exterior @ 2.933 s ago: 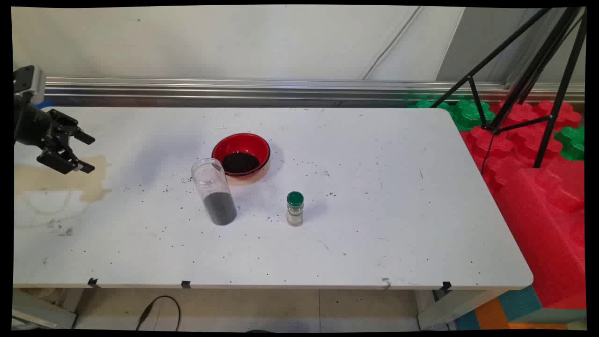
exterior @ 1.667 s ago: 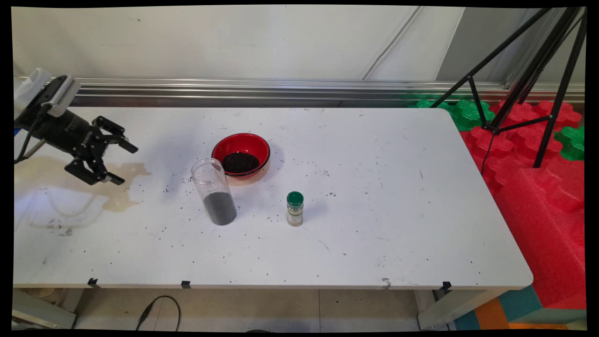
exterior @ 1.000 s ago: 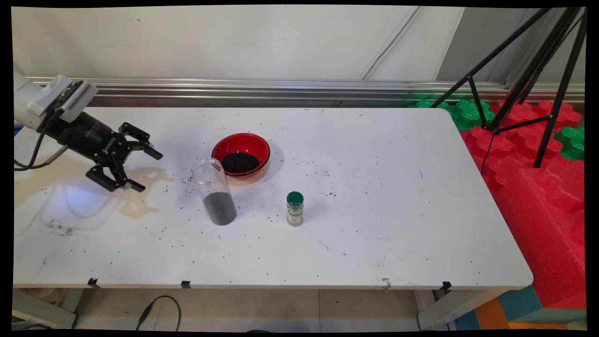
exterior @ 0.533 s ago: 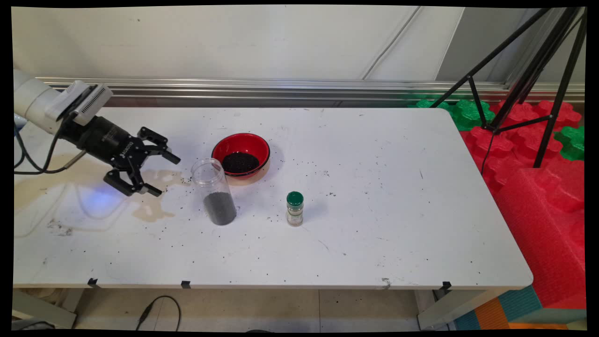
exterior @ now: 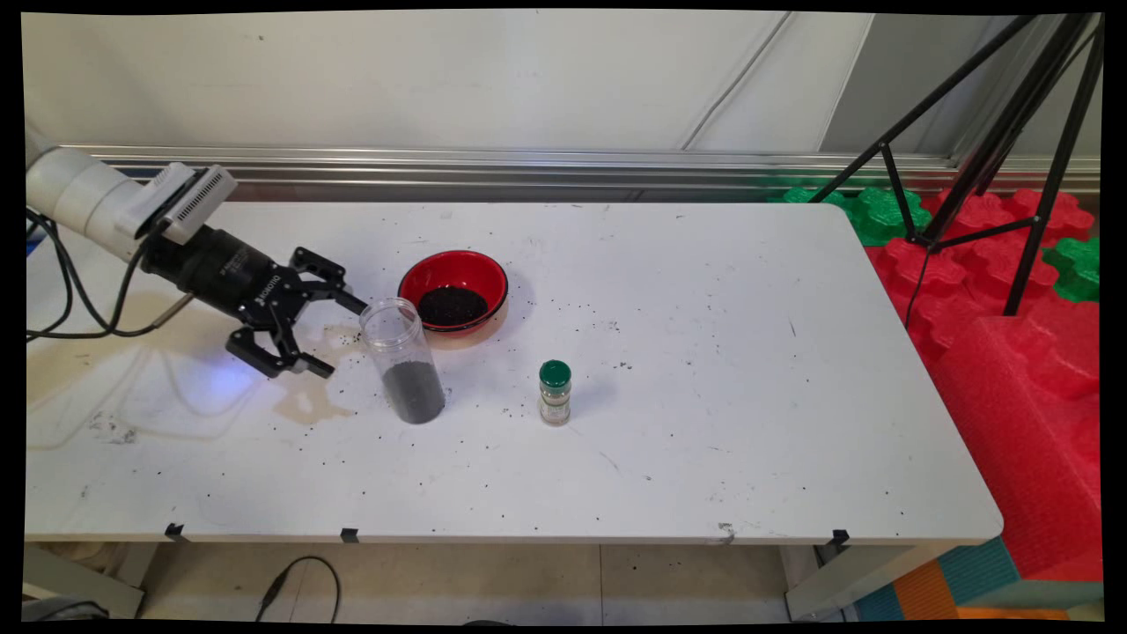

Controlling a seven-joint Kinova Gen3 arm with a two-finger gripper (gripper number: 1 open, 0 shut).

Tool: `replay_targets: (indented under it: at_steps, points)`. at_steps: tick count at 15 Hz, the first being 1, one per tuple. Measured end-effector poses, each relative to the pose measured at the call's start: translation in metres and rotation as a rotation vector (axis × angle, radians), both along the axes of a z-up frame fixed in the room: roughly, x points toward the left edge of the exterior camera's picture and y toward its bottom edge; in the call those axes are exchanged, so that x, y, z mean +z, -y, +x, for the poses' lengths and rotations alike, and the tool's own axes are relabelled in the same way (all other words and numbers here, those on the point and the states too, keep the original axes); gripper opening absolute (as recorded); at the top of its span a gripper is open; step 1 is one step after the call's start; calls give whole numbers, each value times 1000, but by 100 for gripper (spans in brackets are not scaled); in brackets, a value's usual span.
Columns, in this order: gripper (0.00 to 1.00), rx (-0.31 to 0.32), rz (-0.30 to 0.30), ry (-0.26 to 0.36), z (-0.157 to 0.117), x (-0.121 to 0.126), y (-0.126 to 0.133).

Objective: Pick up the black seasoning powder from the table

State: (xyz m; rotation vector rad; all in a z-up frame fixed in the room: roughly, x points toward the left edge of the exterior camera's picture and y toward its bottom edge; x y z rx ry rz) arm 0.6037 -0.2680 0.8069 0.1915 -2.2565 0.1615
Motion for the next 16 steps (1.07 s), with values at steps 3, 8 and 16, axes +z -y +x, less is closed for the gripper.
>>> replay_targets:
  at_steps: [3,8,16]
  points:
    - [100,-8,-7,-36,-10,-8,4]
    - [100,-7,-12,-73,-21,-18,8]
    - [100,0,-17,-114,-37,-34,15]
